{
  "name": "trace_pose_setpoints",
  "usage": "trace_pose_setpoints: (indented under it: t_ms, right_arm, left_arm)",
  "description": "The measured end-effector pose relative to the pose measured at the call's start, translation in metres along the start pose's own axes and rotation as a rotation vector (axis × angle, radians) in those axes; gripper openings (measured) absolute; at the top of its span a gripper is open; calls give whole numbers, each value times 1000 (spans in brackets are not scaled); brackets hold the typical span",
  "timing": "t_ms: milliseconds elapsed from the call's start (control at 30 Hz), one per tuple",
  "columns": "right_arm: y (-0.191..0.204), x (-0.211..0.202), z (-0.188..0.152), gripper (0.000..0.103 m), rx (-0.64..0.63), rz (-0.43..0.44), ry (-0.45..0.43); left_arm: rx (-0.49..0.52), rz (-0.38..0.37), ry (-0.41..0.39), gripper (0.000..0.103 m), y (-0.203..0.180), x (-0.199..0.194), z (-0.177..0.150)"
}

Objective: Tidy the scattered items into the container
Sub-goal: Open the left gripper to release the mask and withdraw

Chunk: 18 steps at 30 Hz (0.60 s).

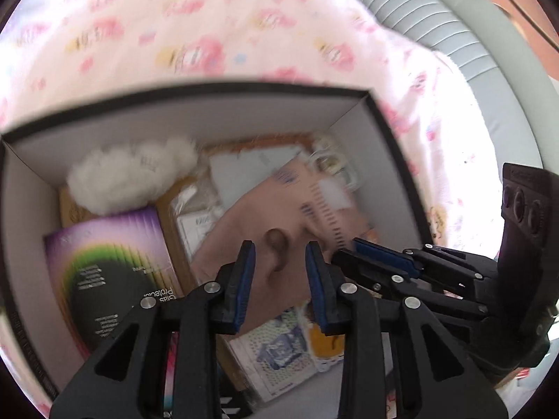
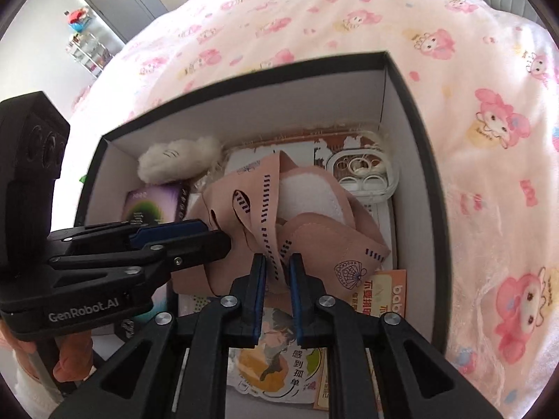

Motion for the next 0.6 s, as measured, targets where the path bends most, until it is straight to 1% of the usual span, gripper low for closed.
trace_pose_setpoints:
  t_ms: [67, 100, 133, 200, 267, 367, 433, 500, 600]
  right_arm:
    - [-1, -13, 0, 12, -1, -40, -47]
    - [0, -20, -1, 13, -6, -68, -77]
    - [-2, -27, -1, 13, -7, -88, -103]
    - [-5, -47, -9, 16, -1, -122, -149]
    - [-5, -64, -8, 18, 8, -148, -195]
    - [3, -86, -11, 20, 9, -172, -249]
    - [10, -104, -17, 21, -3, -189, -273]
    - [22, -116, -22, 21, -21, -206, -298]
    - [40, -138, -42, 21, -36, -197, -329]
  left_arm:
    - [49, 28, -39, 32, -14, -14, -1]
    - [67, 42, -55, 36, -20, -18, -3]
    - [83, 57, -75, 37, -28, -26, -5]
    - [107, 83, -115, 38, -40, -39, -9]
    - [131, 97, -148, 38, -44, -54, -10]
    - [172, 124, -199, 39, -51, -62, -20]
    - [185, 132, -221, 39, -60, -74, -28]
    - [183, 121, -237, 39, -68, -91, -43]
    - [176, 110, -248, 39, -73, -114, -69]
Point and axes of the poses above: each gripper's, at about its wrist camera, not at the fingertips, and x roughly the way its jaws point, y to its left, z to its top, the point moved 7 cm from there along x, roughly the way its jaws point, and after that the axes turned 9 degrees about -z, right-handed, at the moved point
